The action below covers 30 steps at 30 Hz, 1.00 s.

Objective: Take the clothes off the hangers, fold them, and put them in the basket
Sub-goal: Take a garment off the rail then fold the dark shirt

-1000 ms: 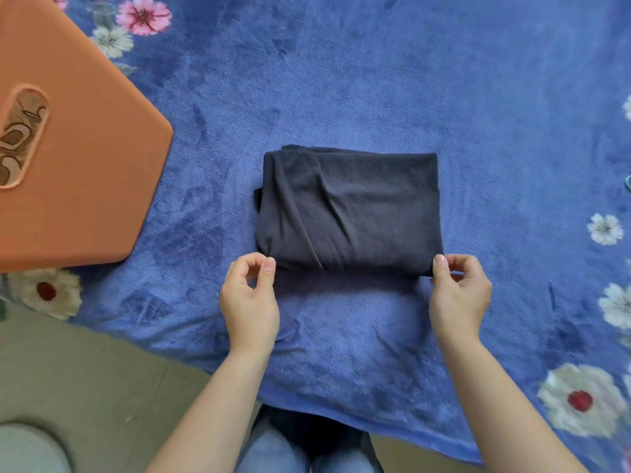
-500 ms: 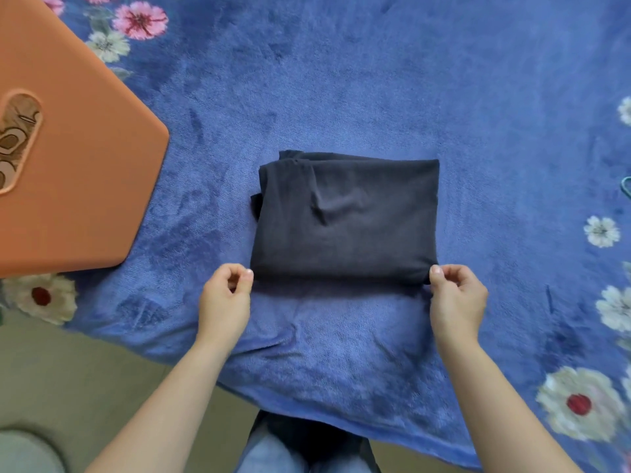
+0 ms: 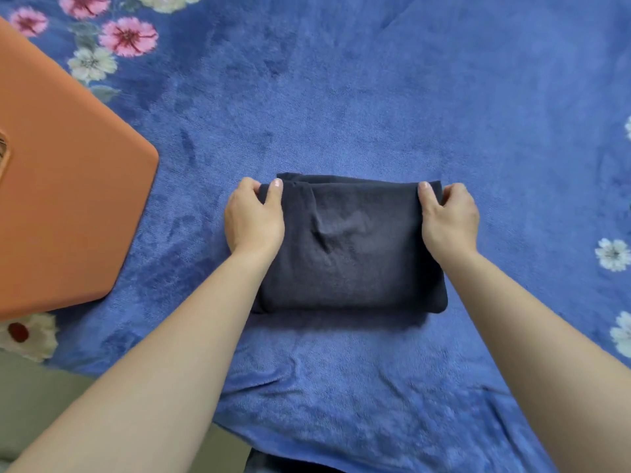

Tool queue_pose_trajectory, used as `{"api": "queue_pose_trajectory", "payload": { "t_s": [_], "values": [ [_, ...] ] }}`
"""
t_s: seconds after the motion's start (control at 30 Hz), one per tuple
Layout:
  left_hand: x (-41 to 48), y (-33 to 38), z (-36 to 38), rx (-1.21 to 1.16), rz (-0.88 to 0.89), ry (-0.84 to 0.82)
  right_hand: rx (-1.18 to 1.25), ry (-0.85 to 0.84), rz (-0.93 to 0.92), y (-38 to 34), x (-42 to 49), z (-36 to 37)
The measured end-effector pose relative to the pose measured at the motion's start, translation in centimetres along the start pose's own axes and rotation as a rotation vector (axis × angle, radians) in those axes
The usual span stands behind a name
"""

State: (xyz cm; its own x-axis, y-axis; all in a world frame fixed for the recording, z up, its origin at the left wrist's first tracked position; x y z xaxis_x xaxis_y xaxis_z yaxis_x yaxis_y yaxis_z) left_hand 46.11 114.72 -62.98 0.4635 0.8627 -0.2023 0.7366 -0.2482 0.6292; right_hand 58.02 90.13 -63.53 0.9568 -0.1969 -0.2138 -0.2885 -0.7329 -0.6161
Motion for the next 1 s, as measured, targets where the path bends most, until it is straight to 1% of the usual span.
{"api": "queue_pose_trajectory", "payload": {
  "t_s": [0.1, 0.2, 0.3, 0.47, 0.53, 0.6, 0.63, 0.67, 0.7, 0.73, 0.77, 0.83, 0.87, 0.9, 0.93, 1.0],
  "values": [
    [0.1, 0.9, -0.2, -0.085, 0.096, 0.101, -0.007, 0.057, -0.049, -0.4, 0.5, 0.0],
    [0.9, 0.4, -0.5, -0.135, 0.143, 0.141, 0.000, 0.111, -0.077, -0.3, 0.4, -0.3],
    [2.7, -0.9, 0.0, -0.102, 0.133, 0.115, -0.050, 0.124, -0.083, 0.0, 0.8, 0.4],
    [3.6, -1.7, 1.3, -0.049, 0.082, 0.060, -0.120, 0.117, -0.023, 1.0, 1.0, 1.3],
    [3.2, -1.2, 1.1, -0.064, 0.095, 0.079, -0.121, 0.135, -0.016, 1.0, 0.7, 1.1],
    [2.0, -0.2, 0.2, -0.044, 0.183, 0.181, -0.082, 0.209, -0.099, 0.2, 0.0, 0.4],
    [0.8, 0.6, -0.3, -0.012, 0.272, 0.238, -0.061, 0.249, -0.182, -0.5, -0.8, 0.1],
    [-0.7, 1.4, -0.3, 0.000, 0.385, 0.255, -0.030, 0.260, -0.282, -1.4, -1.9, 0.0],
    [-2.4, 2.1, 0.0, 0.002, 0.507, 0.218, -0.001, 0.223, -0.391, -2.4, -3.3, 0.1],
    [-4.0, 2.5, 0.6, 0.024, 0.603, 0.132, 0.001, 0.142, -0.502, -3.0, -4.6, 0.8],
    [-5.4, 2.2, 1.5, 0.075, 0.656, 0.026, -0.054, 0.041, -0.610, -2.9, -6.0, 1.5],
    [-6.1, 0.0, 2.9, 0.244, 0.659, -0.132, -0.286, -0.133, -0.766, -1.5, -7.6, 3.2],
    [-5.7, -1.4, 3.3, 0.324, 0.650, -0.160, -0.398, -0.173, -0.797, -0.3, -7.7, 3.7],
    [-5.2, -2.4, 3.4, 0.385, 0.642, -0.172, -0.474, -0.183, -0.782, 0.8, -7.3, 3.8],
    [-4.5, -3.3, 3.4, 0.420, 0.628, -0.182, -0.512, -0.172, -0.725, 1.8, -6.7, 3.6],
    [-3.6, -4.1, 3.2, 0.425, 0.570, -0.201, -0.507, -0.135, -0.595, 3.0, -5.6, 2.9]
  ]
}}
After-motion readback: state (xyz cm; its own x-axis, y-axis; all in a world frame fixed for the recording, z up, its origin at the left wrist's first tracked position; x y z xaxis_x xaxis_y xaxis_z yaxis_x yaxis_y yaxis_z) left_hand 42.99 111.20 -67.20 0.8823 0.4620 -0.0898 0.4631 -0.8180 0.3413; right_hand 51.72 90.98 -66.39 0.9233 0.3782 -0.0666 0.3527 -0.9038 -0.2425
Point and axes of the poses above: each hand's wrist, its own x-axis towards the middle knuckle, its own z-axis out of the palm, y = z × x, the point moved 4 cm from there along x, towards the middle knuckle, and after that the axes turned 9 degrees about y, right-handed, at the moved point
